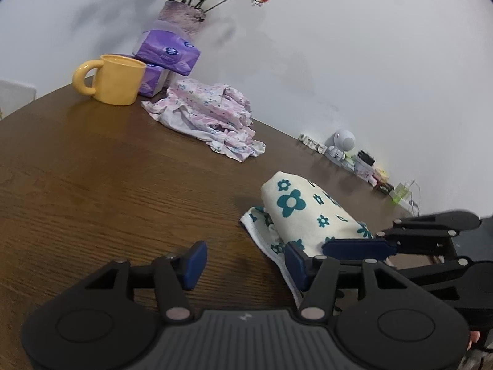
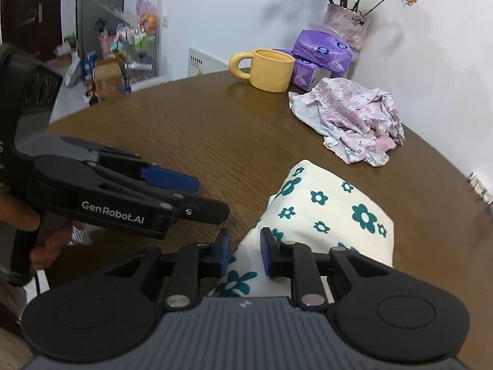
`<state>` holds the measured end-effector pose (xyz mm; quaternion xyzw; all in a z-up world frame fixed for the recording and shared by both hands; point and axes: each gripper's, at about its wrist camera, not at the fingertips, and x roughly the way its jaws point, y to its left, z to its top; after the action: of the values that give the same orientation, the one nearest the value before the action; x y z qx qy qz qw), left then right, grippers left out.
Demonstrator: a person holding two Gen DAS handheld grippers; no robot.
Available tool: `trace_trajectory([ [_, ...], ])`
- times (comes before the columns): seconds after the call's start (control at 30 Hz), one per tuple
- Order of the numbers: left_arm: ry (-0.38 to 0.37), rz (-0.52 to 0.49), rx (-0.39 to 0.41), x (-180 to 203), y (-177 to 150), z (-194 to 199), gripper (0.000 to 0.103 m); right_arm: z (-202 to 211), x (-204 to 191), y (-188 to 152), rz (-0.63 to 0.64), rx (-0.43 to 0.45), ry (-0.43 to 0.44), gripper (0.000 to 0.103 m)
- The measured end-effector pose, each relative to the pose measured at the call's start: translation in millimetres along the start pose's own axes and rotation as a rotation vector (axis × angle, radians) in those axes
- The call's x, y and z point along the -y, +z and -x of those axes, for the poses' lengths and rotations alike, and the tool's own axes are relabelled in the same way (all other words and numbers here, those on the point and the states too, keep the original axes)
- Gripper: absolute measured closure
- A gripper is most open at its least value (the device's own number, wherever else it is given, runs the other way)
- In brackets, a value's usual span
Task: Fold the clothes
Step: 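Lift the teal-flower shirt end with the right gripper and fold it over the bundle, then lower the folded end onto the bundle and open the right gripper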
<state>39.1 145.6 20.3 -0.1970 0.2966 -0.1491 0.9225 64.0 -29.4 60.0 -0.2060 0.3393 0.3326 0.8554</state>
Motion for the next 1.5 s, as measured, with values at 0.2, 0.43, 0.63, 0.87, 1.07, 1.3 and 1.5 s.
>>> trace_trajectory([
  [0.2,-0.048,0.047,0.013,11,8,4,0.039,33,27,-12,-0.160,0.108,0.048,0.076],
  [0.43,-0.130,0.158,-0.027,36,15,-20,0.034,41,93,-70,-0.502,0.171,0.063,0.067],
  [0.63,-0.095,0.155,-0.063,60,9,-33,0.033,42,144,-116,-0.766,0.217,0.103,0.067],
  [0.87,-0.049,0.098,-0.076,67,0,-33,0.044,32,134,-128,-0.748,0.223,0.145,0.070],
  [1.07,-0.024,0.070,-0.085,71,-3,-32,0.038,38,134,-134,-0.740,0.235,0.185,0.069],
  [1.3,0.004,0.071,-0.090,64,-7,-33,0.046,41,131,-145,-0.782,0.231,0.212,0.083],
  [1.5,0.068,0.065,-0.035,55,0,-17,0.038,42,110,-140,-0.707,0.188,0.315,0.082],
])
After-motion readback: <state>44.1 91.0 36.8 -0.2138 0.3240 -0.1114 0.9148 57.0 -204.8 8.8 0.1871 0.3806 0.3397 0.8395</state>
